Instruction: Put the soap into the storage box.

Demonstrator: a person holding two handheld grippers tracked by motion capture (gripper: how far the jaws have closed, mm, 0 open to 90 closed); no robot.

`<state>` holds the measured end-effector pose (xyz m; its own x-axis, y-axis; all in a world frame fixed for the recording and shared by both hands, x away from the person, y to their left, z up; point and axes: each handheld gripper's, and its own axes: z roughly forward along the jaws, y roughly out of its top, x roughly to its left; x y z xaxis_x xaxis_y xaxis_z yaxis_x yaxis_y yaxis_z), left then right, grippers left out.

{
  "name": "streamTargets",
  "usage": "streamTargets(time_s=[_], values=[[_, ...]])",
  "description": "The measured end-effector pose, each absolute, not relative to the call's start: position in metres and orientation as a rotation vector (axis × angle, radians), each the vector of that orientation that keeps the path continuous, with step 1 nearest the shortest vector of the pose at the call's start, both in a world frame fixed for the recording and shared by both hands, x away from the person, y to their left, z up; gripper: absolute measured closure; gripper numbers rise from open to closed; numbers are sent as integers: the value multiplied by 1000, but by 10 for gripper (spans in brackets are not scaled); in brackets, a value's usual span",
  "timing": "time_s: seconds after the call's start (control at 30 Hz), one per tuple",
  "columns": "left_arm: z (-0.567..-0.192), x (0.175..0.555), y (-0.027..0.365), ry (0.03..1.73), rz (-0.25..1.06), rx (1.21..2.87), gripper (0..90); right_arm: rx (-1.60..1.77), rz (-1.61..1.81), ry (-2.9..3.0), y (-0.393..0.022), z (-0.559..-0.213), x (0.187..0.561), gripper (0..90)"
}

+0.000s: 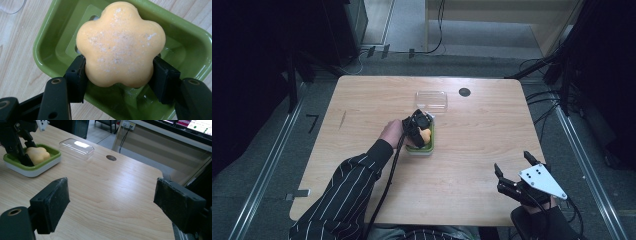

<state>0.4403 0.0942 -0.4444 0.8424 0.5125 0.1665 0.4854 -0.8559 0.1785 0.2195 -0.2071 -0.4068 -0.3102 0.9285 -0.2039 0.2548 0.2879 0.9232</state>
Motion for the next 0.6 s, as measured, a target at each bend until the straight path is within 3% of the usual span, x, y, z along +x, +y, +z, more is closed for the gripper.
streamTargets(time_s=[0.23, 0.6], values=[[-444, 442, 95, 800, 298, 2882, 373, 1074, 1053, 1753, -208, -407, 220, 133], [-439, 440, 94, 820, 276, 2883, 217, 1077, 1057, 1747, -209, -407, 219, 133]])
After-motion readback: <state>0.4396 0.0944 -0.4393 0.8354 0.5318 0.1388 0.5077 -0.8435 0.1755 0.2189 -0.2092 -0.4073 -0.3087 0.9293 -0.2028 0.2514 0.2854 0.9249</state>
